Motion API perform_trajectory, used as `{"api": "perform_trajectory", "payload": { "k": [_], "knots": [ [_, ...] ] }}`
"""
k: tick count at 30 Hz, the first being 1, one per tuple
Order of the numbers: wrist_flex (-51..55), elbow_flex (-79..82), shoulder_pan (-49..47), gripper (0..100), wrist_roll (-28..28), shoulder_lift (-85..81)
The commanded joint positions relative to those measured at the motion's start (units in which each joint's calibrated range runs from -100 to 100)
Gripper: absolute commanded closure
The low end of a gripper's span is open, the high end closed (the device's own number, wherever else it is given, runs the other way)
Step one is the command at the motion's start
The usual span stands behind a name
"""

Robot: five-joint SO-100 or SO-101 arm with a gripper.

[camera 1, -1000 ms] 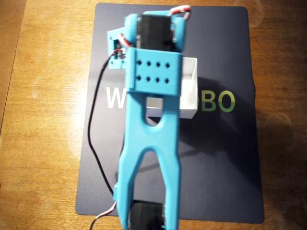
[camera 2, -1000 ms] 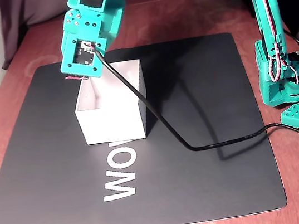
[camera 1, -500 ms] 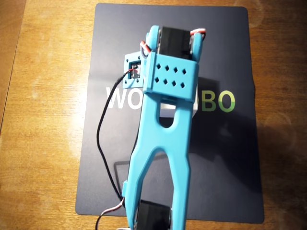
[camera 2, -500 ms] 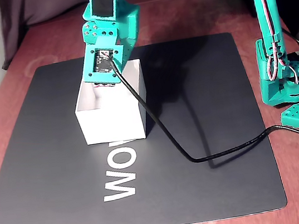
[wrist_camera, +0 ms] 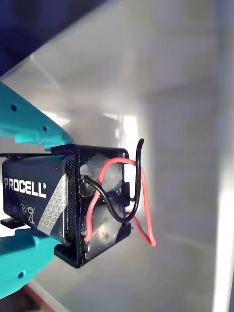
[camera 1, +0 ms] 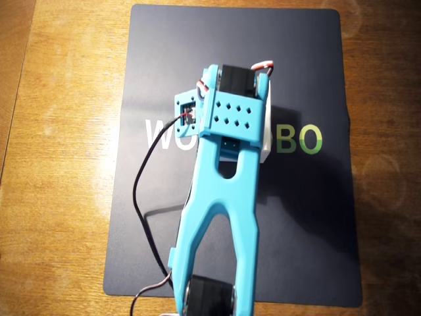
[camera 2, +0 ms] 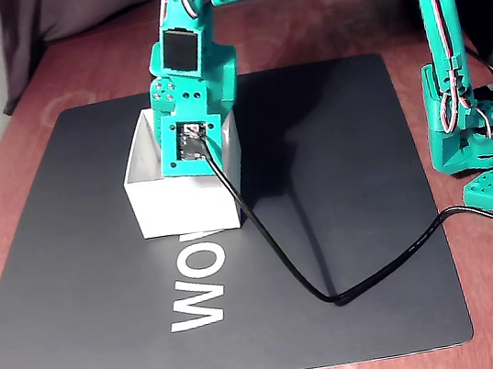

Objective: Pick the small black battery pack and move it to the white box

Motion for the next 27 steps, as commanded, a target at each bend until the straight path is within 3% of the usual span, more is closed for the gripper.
{"api": "perform_trajectory", "payload": {
  "k": [1,11,27],
  "knots": [
    [-0.86,1.58,0.75,99,0.17,-3.25],
    [-6.3,1.67,0.75,99,0.23,-3.25],
    [-5.68,1.67,0.75,99,0.23,-3.25]
  ]
}}
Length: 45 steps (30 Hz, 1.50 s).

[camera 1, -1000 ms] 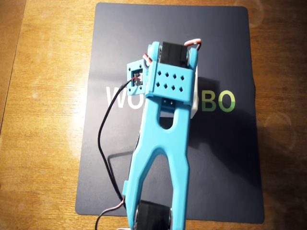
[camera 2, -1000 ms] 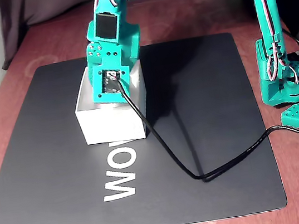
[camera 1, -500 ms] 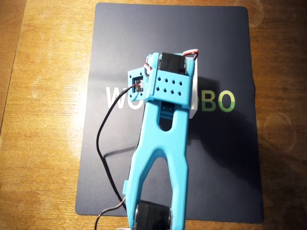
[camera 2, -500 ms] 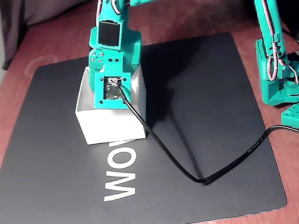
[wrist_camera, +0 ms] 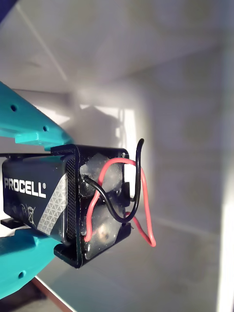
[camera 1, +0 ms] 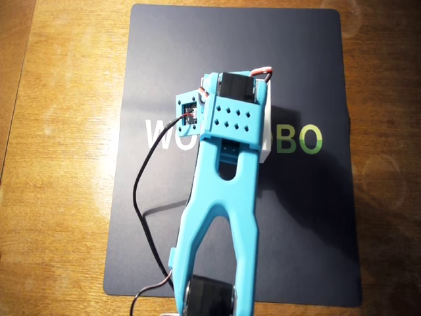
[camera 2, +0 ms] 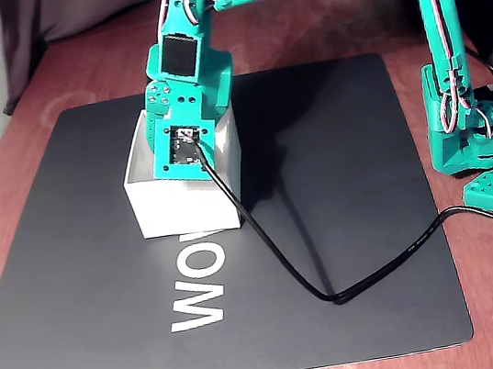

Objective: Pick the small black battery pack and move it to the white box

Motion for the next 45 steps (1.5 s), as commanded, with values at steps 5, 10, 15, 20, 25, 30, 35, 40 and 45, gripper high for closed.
{"api": "perform_trajectory", "payload": {
  "k": [5,10,15,20,25,30,35,40,45],
  "knots": [
    [-0.1,-0.06,0.64,93,0.23,-3.16],
    [-0.1,-0.06,0.64,89,0.17,-3.16],
    [-0.1,-0.06,0.64,89,0.17,-3.16],
    [-0.1,0.3,0.52,89,0.23,-3.16],
    [-0.1,1.39,0.64,89,0.82,-3.16],
    [-0.19,1.39,0.75,89,1.91,-3.25],
    [-0.01,1.48,0.75,80,1.53,-3.25],
    [-0.01,1.48,0.75,78,1.53,-3.34],
    [-0.01,1.48,0.87,79,1.53,-3.34]
  ]
}}
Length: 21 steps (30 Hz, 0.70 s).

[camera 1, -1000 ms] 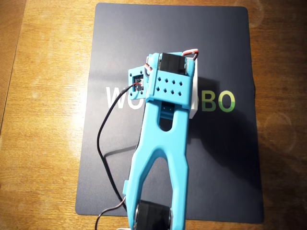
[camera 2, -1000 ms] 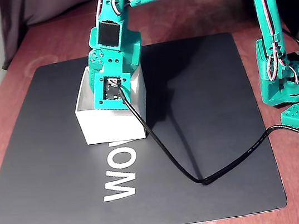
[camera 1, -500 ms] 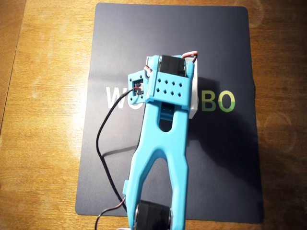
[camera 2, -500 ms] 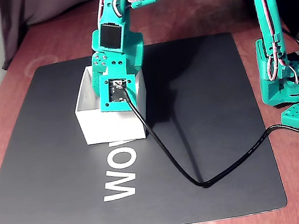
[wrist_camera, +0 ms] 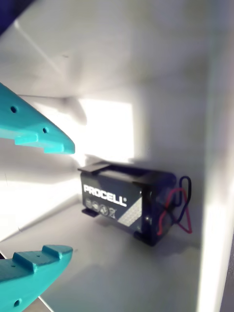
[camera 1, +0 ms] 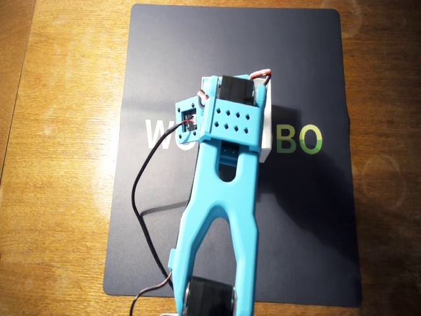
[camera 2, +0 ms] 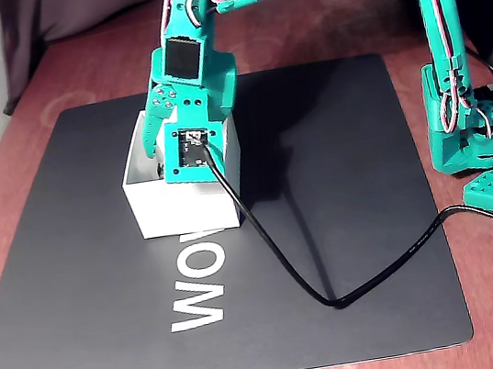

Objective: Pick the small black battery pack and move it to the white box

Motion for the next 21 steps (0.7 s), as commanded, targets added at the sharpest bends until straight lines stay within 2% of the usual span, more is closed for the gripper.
{"api": "perform_trajectory", "payload": {
  "k": [1,11,16,21],
  "knots": [
    [0.07,-0.16,0.87,79,-0.15,-3.25],
    [-0.98,-2.42,-0.54,79,-0.21,-6.58],
    [-2.29,-2.42,-5.93,79,-0.42,-10.0],
    [-1.94,-2.42,-11.56,79,-3.58,-14.83]
  ]
}}
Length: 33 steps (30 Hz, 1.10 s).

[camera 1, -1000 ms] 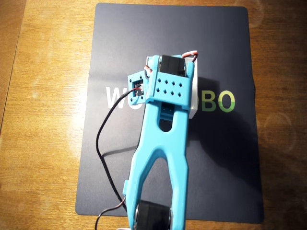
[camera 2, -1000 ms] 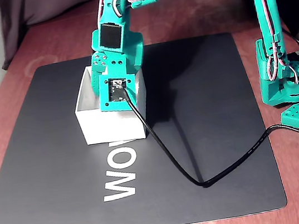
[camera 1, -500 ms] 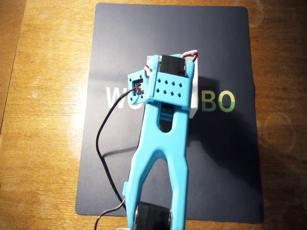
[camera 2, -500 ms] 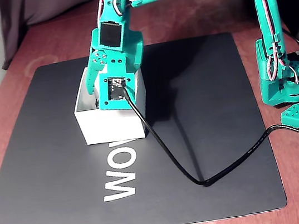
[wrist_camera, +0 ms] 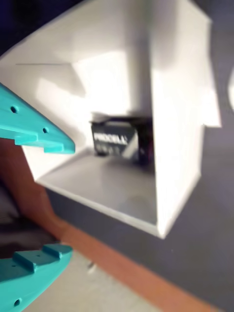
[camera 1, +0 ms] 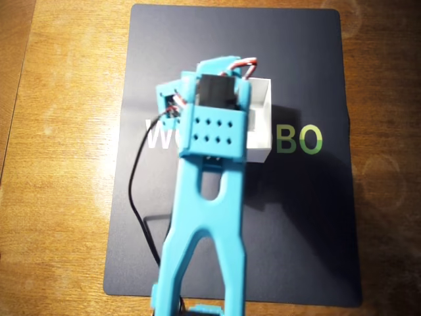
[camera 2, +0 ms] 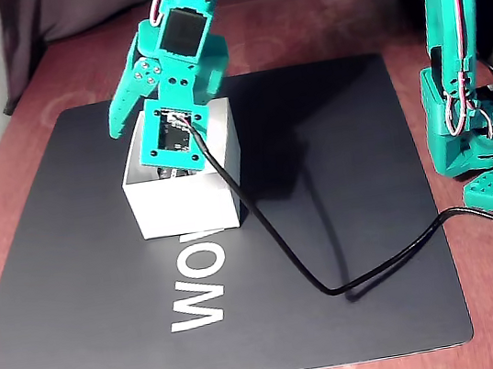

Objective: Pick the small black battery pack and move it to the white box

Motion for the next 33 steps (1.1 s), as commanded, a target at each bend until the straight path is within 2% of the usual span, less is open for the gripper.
{"api": "perform_trajectory", "payload": {
  "k": [1,7,13,26,33],
  "knots": [
    [-0.2,-2.42,-3.85,79,-1.7,-6.22],
    [0.5,-1.24,-7.02,80,-2.95,-12.79],
    [6.9,1.57,-7.96,80,-3.0,-19.63],
    [6.38,41.11,-7.84,80,-2.84,-49.62],
    [7.08,55.45,-7.84,79,-2.51,-67.15]
  ]
}}
